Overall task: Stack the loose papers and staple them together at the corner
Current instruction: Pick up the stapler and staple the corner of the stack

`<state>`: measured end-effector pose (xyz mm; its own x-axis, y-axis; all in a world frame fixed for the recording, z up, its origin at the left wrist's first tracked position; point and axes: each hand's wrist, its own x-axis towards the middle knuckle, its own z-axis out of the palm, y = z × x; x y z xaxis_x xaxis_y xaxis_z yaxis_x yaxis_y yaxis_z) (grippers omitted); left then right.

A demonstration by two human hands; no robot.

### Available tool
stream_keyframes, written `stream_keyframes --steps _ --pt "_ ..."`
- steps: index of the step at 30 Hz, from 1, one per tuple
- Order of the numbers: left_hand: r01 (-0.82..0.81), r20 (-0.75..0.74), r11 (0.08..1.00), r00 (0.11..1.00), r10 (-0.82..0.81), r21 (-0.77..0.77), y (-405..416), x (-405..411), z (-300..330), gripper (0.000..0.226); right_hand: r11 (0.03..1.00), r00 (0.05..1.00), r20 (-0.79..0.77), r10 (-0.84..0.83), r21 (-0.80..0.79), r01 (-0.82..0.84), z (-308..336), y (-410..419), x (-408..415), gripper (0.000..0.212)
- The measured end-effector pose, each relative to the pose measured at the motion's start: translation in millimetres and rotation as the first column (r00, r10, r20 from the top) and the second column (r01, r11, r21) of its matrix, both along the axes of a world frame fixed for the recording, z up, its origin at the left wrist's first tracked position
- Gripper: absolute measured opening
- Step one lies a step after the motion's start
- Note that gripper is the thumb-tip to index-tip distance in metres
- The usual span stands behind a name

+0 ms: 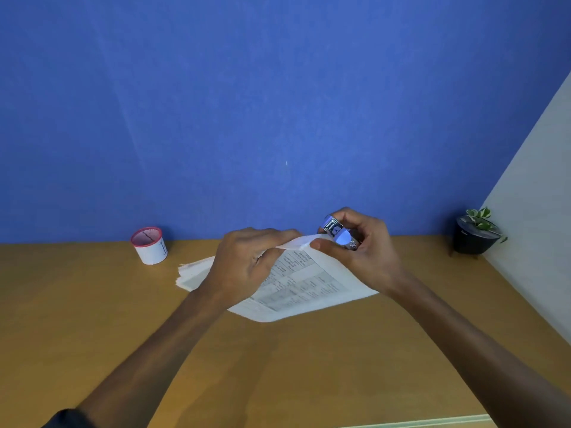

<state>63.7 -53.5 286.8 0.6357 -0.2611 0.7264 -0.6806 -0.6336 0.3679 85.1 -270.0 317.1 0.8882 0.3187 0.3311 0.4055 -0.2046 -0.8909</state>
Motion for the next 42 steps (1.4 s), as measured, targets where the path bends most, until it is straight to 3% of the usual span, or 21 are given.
stream_keyframes --steps 5,11,16,25,39,42 --pt "-0.069 0.271 0.982 0.962 0.019 0.174 1 -7 8 0.031 1.000 0.998 0.063 0.019 -0.025 -0.018 -2 -5 0 0.016" --pt "-0.198 0.518 0.918 0.856 -0.010 0.345 -3 -20 19 0.030 0.997 0.997 0.078 0.027 0.064 -0.032 2 -1 -7 0.016" --pt "-0.291 0.670 0.892 0.742 -0.019 0.347 -3 -24 23 0.018 0.991 0.992 0.124 -0.019 0.132 0.002 7 2 -16 0.019" --pt "-0.331 0.789 0.909 0.615 0.004 0.253 -5 -28 35 0.016 0.968 0.981 0.191 -0.044 0.253 -0.006 24 10 -29 0.030" --pt "-0.271 0.779 0.918 0.624 -0.061 0.289 -5 -31 39 0.040 0.958 0.980 0.197 -0.040 0.285 -0.018 32 13 -32 0.033" --pt "-0.263 0.788 0.920 0.611 -0.075 0.291 -5 -32 40 0.028 0.961 0.980 0.194 -0.043 0.276 -0.013 32 13 -33 0.034"
